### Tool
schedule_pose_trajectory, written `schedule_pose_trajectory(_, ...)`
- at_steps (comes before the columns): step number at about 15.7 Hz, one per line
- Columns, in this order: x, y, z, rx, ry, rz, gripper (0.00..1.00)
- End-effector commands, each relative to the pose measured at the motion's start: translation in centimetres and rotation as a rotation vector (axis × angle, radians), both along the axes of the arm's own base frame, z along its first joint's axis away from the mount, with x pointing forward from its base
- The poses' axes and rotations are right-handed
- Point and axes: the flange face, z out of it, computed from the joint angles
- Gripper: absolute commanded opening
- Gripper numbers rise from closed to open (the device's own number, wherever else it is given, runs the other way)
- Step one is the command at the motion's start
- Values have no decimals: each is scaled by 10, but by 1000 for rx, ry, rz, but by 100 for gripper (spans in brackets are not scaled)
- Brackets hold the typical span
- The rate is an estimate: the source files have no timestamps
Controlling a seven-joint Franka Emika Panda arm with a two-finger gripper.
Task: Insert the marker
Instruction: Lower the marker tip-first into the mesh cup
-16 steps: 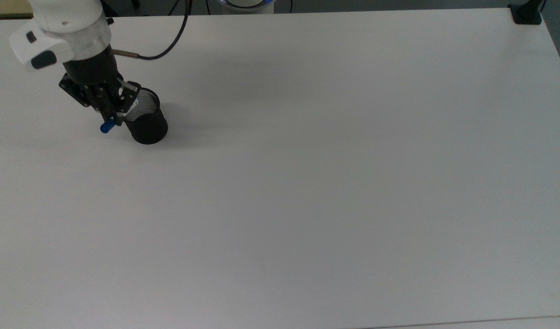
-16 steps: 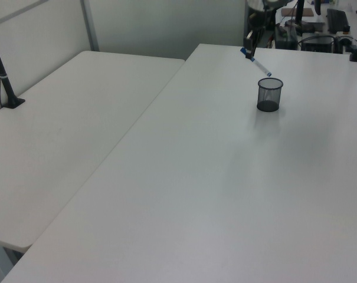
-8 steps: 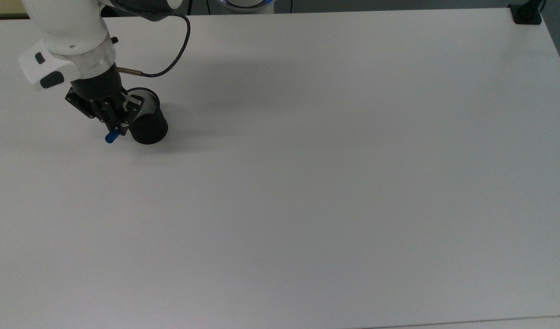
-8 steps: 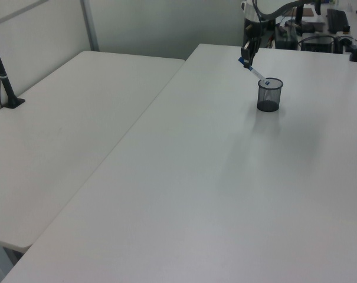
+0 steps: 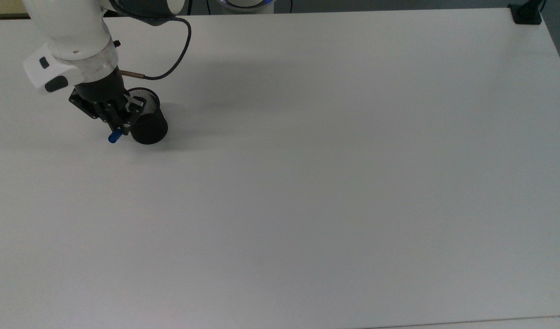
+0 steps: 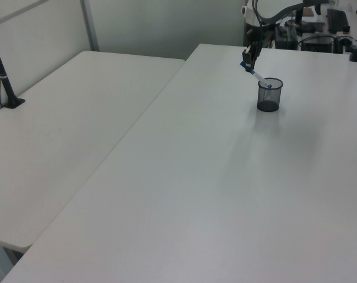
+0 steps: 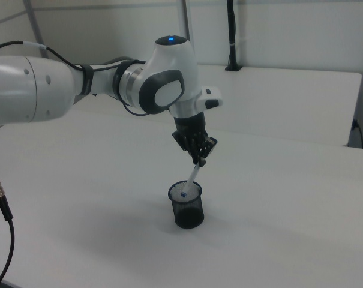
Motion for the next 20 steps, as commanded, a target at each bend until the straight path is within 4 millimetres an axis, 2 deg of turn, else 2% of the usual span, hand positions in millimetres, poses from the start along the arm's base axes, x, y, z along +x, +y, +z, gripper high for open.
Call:
schedule_pose_trajectory(1, -8, 1, -8, -6, 30, 18, 12)
schedule_pose_trajectory(5, -13, 3, -17, -6, 52, 20, 12)
schedule_pose_trajectory(13, -21, 2, -21, 5, 112, 22, 14)
schedule_pose_trajectory(14, -20, 2, -20, 6, 110, 20, 22)
schedule_pose_trajectory(15, -20, 2, -20, 6, 111, 20, 37)
schedule_pose_trajectory(17, -21, 1, -21, 8, 112, 7, 82)
schedule_pose_trajectory(19, -21, 1, -17, 9, 105, 6, 100)
schedule_pose_trajectory(20, -21, 1, -13, 10, 99, 4, 100)
